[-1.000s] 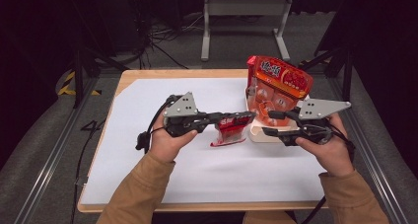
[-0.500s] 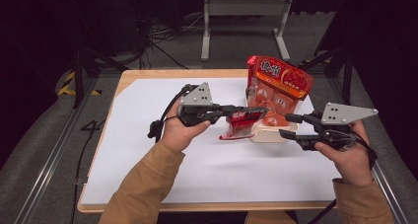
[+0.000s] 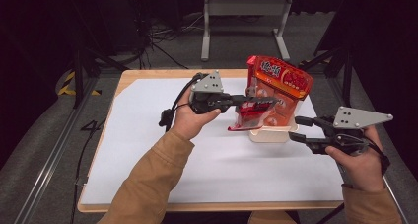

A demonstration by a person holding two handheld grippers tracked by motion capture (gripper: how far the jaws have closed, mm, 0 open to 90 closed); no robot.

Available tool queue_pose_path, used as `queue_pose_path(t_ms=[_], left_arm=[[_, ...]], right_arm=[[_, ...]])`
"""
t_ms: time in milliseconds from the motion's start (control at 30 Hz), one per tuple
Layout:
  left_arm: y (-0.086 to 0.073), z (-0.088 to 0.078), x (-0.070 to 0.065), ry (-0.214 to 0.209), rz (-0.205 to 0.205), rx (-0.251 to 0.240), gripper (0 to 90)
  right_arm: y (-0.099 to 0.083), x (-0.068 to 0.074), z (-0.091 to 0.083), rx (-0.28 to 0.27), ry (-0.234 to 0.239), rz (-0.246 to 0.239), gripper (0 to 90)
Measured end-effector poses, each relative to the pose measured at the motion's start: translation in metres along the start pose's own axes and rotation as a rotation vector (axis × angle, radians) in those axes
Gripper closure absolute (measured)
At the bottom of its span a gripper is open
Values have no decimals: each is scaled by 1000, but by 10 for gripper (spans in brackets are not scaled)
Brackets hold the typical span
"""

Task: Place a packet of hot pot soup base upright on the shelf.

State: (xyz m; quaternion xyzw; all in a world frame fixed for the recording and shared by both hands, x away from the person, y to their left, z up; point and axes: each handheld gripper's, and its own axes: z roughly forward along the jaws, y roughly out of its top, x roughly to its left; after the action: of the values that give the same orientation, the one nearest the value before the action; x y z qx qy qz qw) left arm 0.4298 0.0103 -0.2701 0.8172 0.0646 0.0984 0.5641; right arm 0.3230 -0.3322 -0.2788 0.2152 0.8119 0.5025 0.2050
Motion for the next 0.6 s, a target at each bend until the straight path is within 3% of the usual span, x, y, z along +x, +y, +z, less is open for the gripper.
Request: queue_pose_path(t_ms=[267, 600], left_arm=[[4, 20, 7, -16, -22, -30, 900], [10, 49, 11, -44, -4, -49, 900]], right_arm=[[-1, -2, -11, -26, -11, -1, 485], [0, -2, -24, -59, -17, -2, 486]])
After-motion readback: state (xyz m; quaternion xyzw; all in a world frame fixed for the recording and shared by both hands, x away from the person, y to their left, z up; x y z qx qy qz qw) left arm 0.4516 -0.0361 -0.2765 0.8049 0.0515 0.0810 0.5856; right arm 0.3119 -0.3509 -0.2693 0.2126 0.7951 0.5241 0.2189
